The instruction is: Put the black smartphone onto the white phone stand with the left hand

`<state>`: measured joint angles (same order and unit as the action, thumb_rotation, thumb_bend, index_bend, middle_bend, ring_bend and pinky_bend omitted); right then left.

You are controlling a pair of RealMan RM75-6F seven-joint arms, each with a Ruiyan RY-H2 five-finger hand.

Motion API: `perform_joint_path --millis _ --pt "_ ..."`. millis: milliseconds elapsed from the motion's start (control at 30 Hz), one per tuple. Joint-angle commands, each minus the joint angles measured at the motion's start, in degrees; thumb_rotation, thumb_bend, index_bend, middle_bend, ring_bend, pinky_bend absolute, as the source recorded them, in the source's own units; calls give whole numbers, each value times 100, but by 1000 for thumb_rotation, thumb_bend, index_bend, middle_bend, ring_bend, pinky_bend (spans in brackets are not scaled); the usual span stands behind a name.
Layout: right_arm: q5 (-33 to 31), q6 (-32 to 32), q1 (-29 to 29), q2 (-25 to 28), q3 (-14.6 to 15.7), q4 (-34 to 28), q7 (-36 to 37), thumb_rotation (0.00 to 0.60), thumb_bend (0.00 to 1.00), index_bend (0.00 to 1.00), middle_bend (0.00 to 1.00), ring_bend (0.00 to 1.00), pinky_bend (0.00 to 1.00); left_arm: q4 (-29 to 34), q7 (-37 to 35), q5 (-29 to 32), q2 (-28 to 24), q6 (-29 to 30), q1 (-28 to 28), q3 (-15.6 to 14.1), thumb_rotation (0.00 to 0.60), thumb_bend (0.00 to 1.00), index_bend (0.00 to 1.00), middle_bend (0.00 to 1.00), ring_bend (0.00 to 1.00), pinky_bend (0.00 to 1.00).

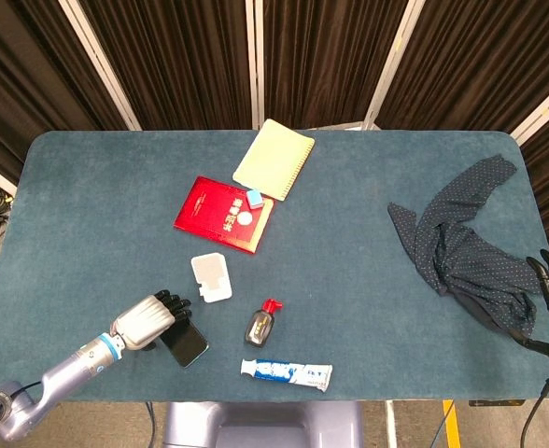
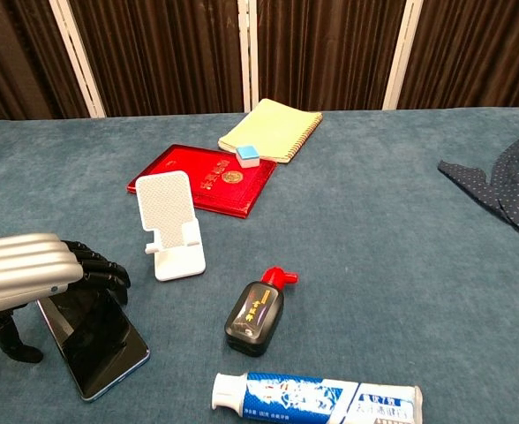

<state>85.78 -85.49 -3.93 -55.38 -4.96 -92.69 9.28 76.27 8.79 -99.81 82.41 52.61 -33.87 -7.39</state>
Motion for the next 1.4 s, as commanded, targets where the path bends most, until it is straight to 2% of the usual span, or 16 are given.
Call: perform_joint_path --millis 33,100,200,367,667,867,967,1100,1200,1400 --pt "3 -1 1 4 1 1 19 600 0 0 0 0 0 -32 5 10 39 21 -6 -17 600 0 305 237 258 274" --pt "4 -4 1 10 -2 2 32 600 0 0 0 0 0 -60 7 0 65 65 -1 -28 600 0 414 332 338 325" --pt "14 -5 3 16 4 -7 44 600 0 0 0 0 0 -106 25 -5 90 181 29 -30 600 0 505 412 404 365" --pt "24 -15 8 18 9 -9 54 600 0 0 0 0 0 -202 -30 -90 84 432 81 -72 600 0 525 426 414 375" --pt "52 -16 8 24 22 -20 63 600 0 0 0 0 0 -300 -294 -399 -228 1045 149 -211 600 0 543 440 427 393" --pt "63 -34 14 21 26 -37 32 600 0 0 0 0 0 -350 -355 -660 -480 1622 154 -159 600 0 550 440 427 393" --pt "71 -42 16 14 30 -46 2 600 0 0 0 0 0 -466 -347 -871 -653 1998 86 -63 600 0 551 440 427 393" --pt "48 -42 15 15 18 -54 -9 600 0 0 0 0 0 -633 -99 -1081 -924 2317 -165 228 600 0 554 441 427 393" --pt "16 -27 12 21 8 -49 5 600 0 0 0 0 0 -610 26 -1098 -1091 2203 -443 440 600 0 551 441 427 392" --pt "-66 -7 16 34 -22 -17 85 600 0 0 0 0 0 -678 755 -1419 -1231 1775 -1085 741 600 0 540 439 427 384"
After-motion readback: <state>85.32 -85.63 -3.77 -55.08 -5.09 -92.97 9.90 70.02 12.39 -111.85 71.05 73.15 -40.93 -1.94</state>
